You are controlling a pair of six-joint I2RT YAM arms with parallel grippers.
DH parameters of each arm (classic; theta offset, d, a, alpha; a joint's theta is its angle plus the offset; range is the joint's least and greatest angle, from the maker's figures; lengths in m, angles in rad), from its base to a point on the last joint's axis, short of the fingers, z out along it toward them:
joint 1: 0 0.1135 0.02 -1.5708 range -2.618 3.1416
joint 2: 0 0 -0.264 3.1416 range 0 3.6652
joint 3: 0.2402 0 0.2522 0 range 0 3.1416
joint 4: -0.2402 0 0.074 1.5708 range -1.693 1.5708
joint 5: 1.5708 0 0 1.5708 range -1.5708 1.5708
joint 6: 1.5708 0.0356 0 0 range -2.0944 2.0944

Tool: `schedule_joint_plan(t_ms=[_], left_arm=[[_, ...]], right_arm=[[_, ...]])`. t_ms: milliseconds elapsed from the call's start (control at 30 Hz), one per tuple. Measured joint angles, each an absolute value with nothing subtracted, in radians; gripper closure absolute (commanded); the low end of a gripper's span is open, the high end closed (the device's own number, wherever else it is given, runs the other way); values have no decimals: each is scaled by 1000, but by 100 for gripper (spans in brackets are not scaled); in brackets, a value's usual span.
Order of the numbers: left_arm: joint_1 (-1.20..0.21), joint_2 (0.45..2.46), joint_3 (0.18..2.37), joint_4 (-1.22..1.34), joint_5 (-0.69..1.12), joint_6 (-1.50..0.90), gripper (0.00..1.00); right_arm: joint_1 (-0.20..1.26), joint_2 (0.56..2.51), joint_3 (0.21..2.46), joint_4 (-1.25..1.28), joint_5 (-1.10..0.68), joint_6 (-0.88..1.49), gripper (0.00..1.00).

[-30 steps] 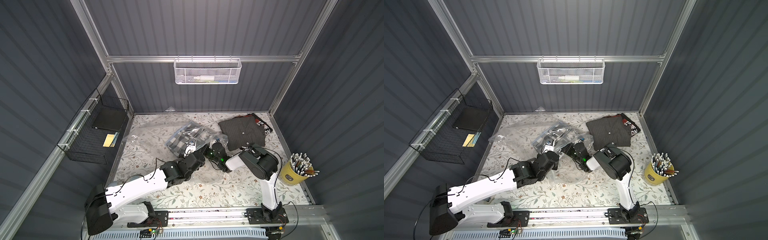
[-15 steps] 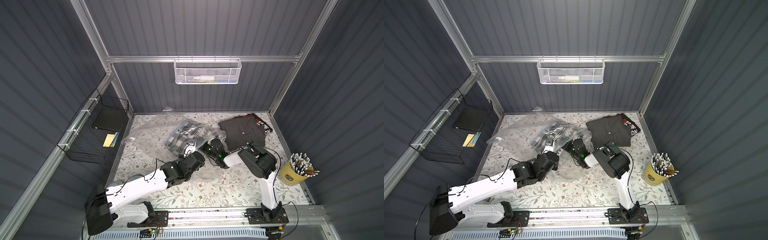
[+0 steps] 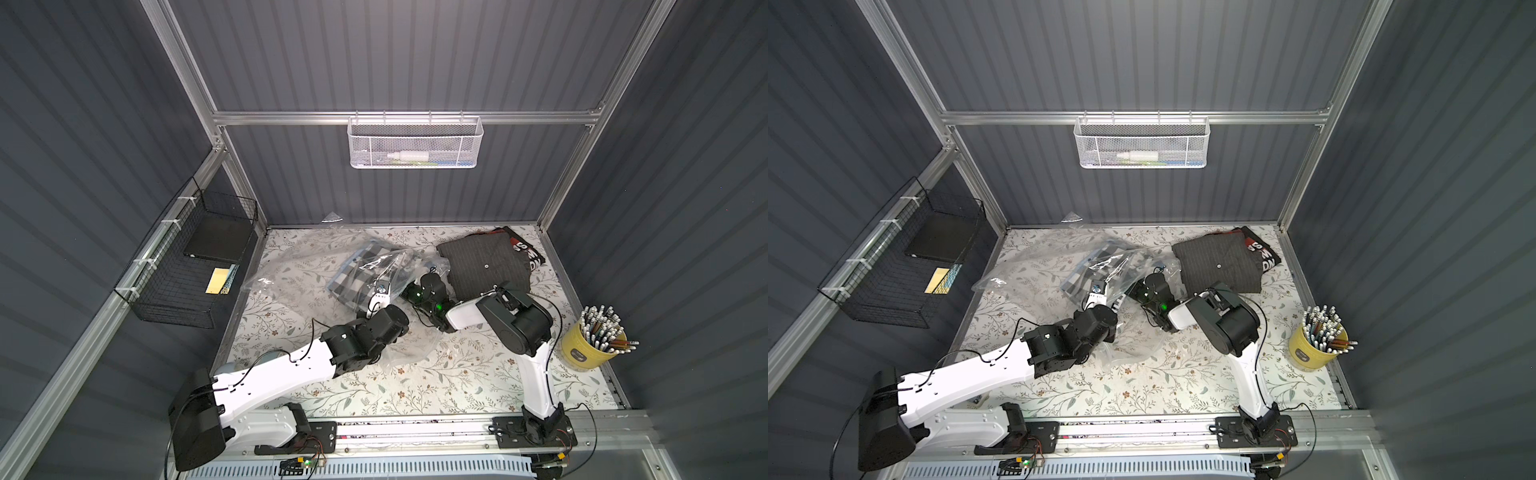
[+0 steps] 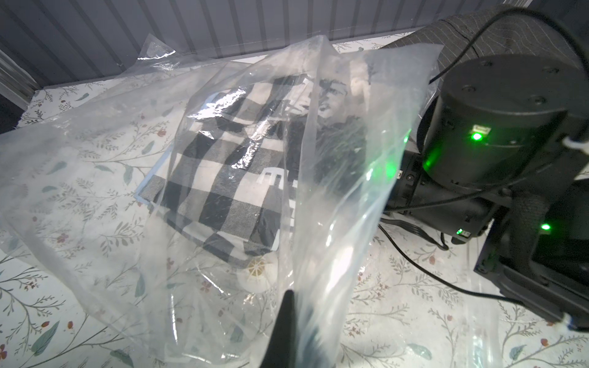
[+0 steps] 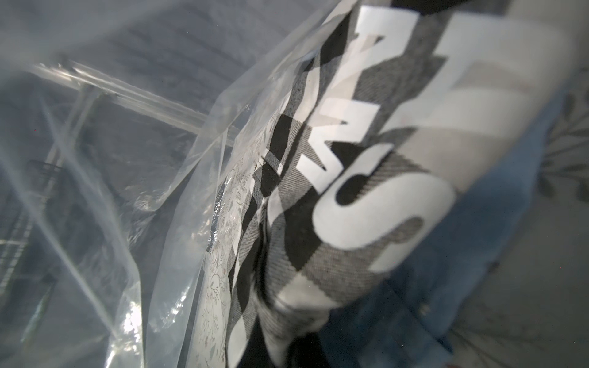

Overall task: Take the shirt out of the vacuum bag
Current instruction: Take out the shirt from the vacuum bag.

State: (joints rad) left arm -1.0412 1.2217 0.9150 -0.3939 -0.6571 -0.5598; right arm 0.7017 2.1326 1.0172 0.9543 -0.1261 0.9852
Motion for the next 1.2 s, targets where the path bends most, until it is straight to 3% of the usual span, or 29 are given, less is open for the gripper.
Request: schedule_joint_plan(t_ms=[700, 1200], left_arm=[[-1042, 1230, 909, -391, -635, -562, 100], [-1042, 1244, 900, -361, -620, -559, 100]], right_arm=[[807, 1876, 671, 1002, -138, 943, 100], [872, 1438, 483, 832, -134, 858, 100]])
